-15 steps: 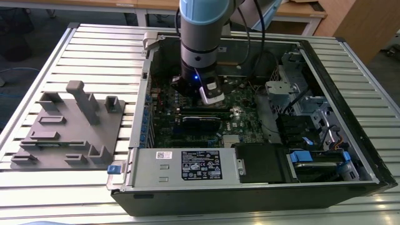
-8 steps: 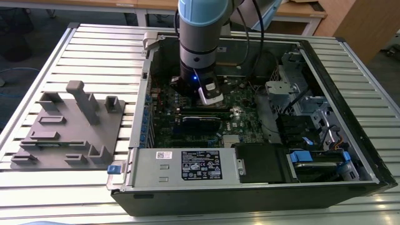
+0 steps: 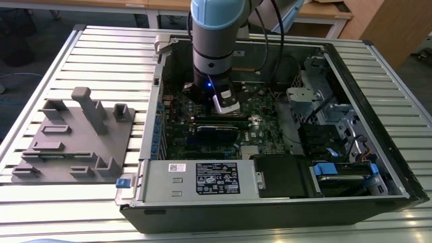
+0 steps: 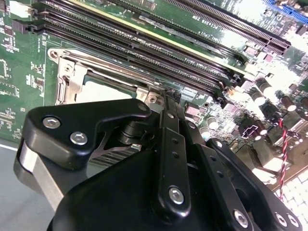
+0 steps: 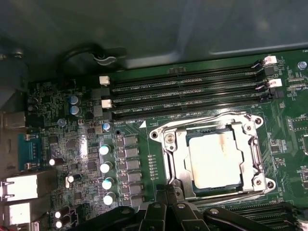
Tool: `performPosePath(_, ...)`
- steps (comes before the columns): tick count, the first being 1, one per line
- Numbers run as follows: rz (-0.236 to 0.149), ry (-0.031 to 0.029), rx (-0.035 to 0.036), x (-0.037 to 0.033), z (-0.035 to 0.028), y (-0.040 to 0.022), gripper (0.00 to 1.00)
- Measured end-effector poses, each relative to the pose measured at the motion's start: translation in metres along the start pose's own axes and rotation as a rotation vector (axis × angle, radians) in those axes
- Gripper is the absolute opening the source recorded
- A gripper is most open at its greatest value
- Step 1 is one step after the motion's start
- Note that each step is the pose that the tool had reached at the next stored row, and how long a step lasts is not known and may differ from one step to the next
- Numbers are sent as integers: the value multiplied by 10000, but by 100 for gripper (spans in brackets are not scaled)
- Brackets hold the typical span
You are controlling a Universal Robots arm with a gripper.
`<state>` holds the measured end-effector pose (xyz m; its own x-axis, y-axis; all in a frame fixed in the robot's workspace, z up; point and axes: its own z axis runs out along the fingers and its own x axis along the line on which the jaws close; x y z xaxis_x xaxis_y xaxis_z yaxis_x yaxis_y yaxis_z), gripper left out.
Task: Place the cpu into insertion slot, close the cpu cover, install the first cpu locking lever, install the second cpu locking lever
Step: 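Install the second cpu locking lever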
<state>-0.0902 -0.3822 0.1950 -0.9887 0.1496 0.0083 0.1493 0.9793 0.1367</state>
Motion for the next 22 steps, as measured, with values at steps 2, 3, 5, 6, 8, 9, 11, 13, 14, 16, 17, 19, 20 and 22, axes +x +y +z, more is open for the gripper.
performPosePath(2,1,3,-25,6,4,-7,10)
performPosePath(3,1,3,-27,8,5,-8,10)
performPosePath(5,1,4,-29,9,5,-9,10)
performPosePath(6,0,4,-29,9,5,-9,10)
performPosePath(8,0,3,-31,9,3,-9,10)
performPosePath(9,0,1,-32,9,-3,-8,10)
performPosePath(11,1,4,-28,10,-30,-5,10)
performPosePath(13,0,4,-29,10,-63,0,10)
performPosePath(14,1,3,-30,10,-81,3,10)
performPosePath(16,1,4,-28,10,-123,8,10)
performPosePath(17,1,4,-29,11,-142,11,10)
performPosePath(19,1,3,-29,11,-178,16,10)
performPosePath(20,1,3,-29,11,-195,18,10)
performPosePath(22,1,4,-28,12,-230,23,10)
